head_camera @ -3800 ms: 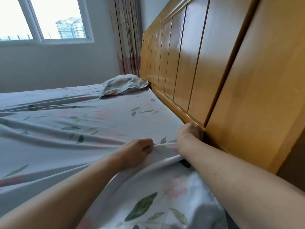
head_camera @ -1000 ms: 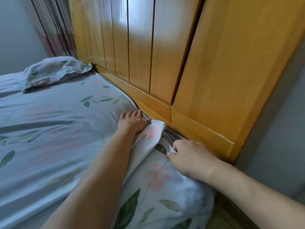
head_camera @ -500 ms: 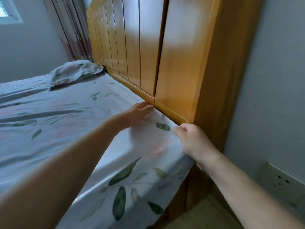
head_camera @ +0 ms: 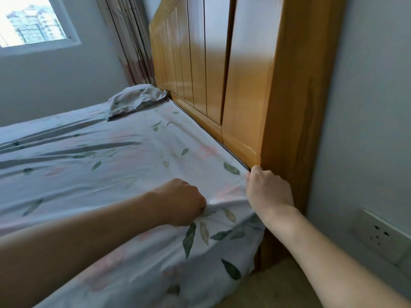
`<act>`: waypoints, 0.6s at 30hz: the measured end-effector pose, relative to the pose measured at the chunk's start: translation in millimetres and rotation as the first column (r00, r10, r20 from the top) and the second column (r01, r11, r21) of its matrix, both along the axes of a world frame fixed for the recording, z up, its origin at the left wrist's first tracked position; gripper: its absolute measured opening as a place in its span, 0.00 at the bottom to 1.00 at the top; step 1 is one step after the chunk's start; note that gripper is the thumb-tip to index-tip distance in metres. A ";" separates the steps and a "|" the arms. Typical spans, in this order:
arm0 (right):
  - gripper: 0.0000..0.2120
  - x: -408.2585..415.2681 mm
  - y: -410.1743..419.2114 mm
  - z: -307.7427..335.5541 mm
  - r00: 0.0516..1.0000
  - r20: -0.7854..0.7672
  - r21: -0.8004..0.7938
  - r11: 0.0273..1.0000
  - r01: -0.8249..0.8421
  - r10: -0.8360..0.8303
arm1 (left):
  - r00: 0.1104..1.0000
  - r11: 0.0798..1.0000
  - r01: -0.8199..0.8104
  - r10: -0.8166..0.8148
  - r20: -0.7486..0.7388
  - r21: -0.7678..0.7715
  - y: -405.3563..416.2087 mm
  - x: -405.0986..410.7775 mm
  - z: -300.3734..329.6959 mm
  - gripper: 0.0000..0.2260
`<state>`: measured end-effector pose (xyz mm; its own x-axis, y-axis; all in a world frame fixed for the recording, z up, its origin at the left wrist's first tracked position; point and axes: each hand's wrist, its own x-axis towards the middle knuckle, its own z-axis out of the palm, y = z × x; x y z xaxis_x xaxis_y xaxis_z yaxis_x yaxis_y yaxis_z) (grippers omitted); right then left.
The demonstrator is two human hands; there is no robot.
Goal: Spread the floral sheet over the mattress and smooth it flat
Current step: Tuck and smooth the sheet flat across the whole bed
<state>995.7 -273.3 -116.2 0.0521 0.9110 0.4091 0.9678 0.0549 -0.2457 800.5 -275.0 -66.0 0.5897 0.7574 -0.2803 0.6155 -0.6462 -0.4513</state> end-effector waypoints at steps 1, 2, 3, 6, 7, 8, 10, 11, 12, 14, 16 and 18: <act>0.12 1.1 -0.9 0.8 1.000 0.009 0.007 1.000 -0.001 0.001 | 0.999 0.999 0.028 -0.028 -0.036 0.017 -1.3 4.5 1.3 0.10; 0.11 1.2 -0.5 0.4 1.000 0.028 0.011 1.000 -0.012 0.012 | 0.998 0.999 0.041 -0.040 -0.058 0.017 -0.4 8.2 4.0 0.09; 0.11 3.6 -2.4 -1.4 0.998 0.063 0.015 0.999 -0.030 0.029 | 0.997 0.999 0.051 -0.050 -0.067 0.007 -0.5 13.0 7.5 0.09; 0.11 9.1 -6.1 -2.1 0.973 0.217 0.004 0.996 -0.085 0.082 | 0.997 0.997 0.069 -0.070 -0.041 -0.038 0.8 21.4 13.9 0.10; 0.10 9.9 -6.8 -0.5 0.959 0.270 -0.011 0.996 -0.086 0.086 | 0.998 0.996 0.063 -0.064 -0.013 -0.064 -0.3 22.2 11.3 0.11; 0.10 8.3 -7.5 2.6 0.947 0.312 -0.030 0.997 -0.074 0.080 | 0.999 0.994 0.044 -0.042 0.026 -0.101 -0.6 20.5 5.0 0.12; 0.10 1.3 -8.6 9.0 0.924 0.377 -0.082 0.996 -0.030 0.059 | 0.992 0.970 -0.034 0.062 0.110 -0.239 0.4 14.8 -5.1 0.14; 0.09 -2.5 -8.2 11.4 0.910 0.412 -0.104 0.995 -0.008 0.051 | 0.974 0.935 -0.088 0.153 0.165 -0.345 4.6 10.9 -4.8 0.15; 0.09 -6.3 -7.0 14.2 0.892 0.449 -0.124 0.992 0.015 0.042 | 0.934 0.876 -0.141 0.272 0.232 -0.462 13.9 6.6 -1.9 0.16; 0.09 -10.0 -3.1 17.6 0.854 0.519 -0.168 0.984 0.053 0.042 | 0.770 0.746 -0.178 0.512 0.381 -0.642 36.7 3.2 5.0 0.14; 0.11 -14.7 4.4 17.5 0.810 0.584 -0.228 0.968 0.107 0.048 | 0.592 0.794 -0.178 0.558 0.581 -0.581 69.4 0.9 6.0 0.10; 0.11 -22.0 12.0 16.5 0.718 0.694 -0.272 0.945 0.183 0.061 | 0.481 0.844 -0.236 0.533 0.696 -0.482 101.9 4.8 0.6 0.10</act>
